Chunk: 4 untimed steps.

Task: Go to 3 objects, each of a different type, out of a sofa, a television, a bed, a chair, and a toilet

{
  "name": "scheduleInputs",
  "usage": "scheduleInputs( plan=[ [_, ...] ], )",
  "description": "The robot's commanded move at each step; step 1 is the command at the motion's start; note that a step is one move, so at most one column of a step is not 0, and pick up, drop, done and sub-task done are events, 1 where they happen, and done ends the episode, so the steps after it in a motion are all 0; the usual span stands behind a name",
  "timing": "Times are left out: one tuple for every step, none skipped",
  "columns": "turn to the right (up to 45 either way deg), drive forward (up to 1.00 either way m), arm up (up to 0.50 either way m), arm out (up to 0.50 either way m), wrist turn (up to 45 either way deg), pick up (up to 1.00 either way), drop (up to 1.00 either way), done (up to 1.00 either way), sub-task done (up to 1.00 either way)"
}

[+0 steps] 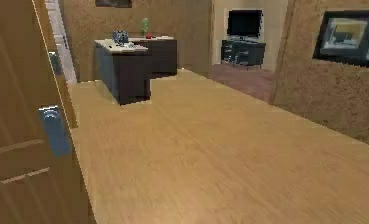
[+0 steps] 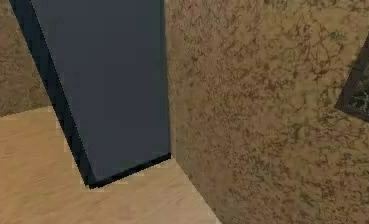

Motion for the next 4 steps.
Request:
scheduleInputs(
  plan=[
    [-45.0, 0.0, 0.0, 0.0, 0.0, 0.0, 0.0, 0.0, 0.0],
    [-45.0, 0.0, 0.0, 0.0, 0.0, 0.0, 0.0, 0.0, 0.0],
    [-30.0, 0.0, 0.0, 0.0, 0.0, 0.0, 0.0, 0.0, 0.0],
    [0.0, 0.15, 0.0, 0.0, 0.0, 0.0, 0.0, 0.0, 0.0]
  ],
)
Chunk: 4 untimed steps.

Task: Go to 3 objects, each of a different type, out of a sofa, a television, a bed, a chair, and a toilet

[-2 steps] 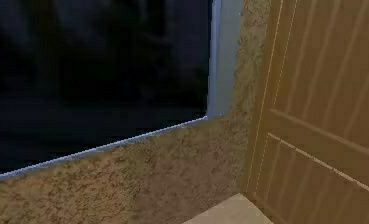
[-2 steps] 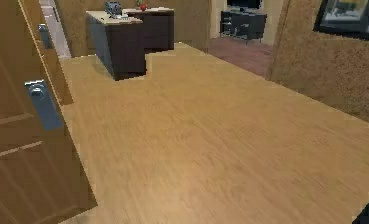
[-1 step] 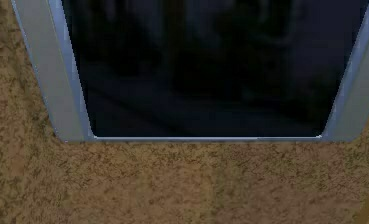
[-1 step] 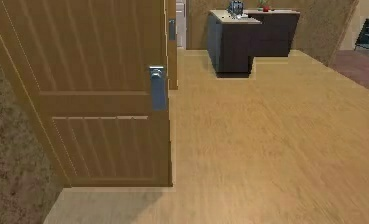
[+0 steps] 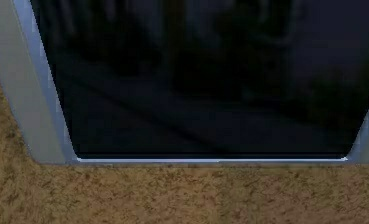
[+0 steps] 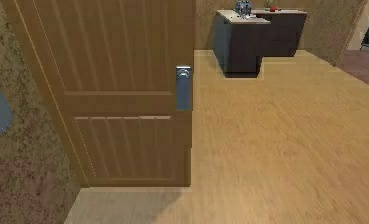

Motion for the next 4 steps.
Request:
scheduleInputs(
  plan=[
    [0.0, 0.0, 0.0, 0.0, 0.0, 0.0, 0.0, 0.0, 1.0],
    [45.0, 0.0, 0.0, 0.0, 0.0, 0.0, 0.0, 0.0, 0.0],
    [45.0, 0.0, 0.0, 0.0, 0.0, 0.0, 0.0, 0.0, 0.0],
    [36.0, 0.0, 0.0, 0.0, 0.0, 0.0, 0.0, 0.0, 0.0]
  ],
)
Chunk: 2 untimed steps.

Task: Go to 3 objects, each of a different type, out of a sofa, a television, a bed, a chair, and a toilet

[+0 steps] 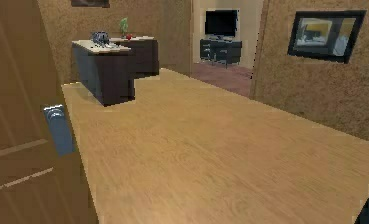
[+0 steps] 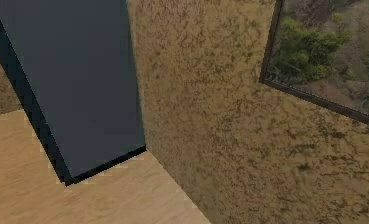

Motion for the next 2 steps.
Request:
scheduleInputs(
  plan=[
    [3.0, 0.0, 0.0, 0.0, 0.0, 0.0, 0.0, 0.0, 0.0],
    [12.0, 0.0, 0.0, 0.0, 0.0, 0.0, 0.0, 0.0, 0.0]
  ],
)
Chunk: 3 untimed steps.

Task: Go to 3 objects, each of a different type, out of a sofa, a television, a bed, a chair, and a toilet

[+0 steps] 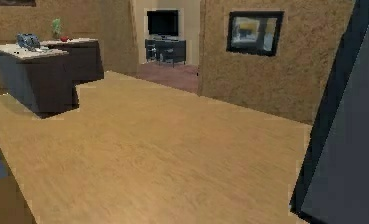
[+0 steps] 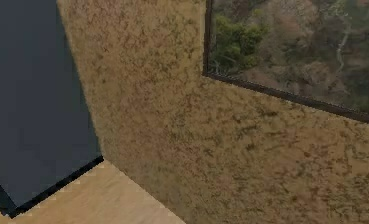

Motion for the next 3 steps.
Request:
scheduleInputs(
  plan=[
    [0.0, 0.95, 0.0, 0.0, 0.0, 0.0, 0.0, 0.0, 0.0],
    [-45.0, 0.0, 0.0, 0.0, 0.0, 0.0, 0.0, 0.0, 0.0],
    [-3.0, 0.0, 0.0, 0.0, 0.0, 0.0, 0.0, 0.0, 0.0]
  ],
)
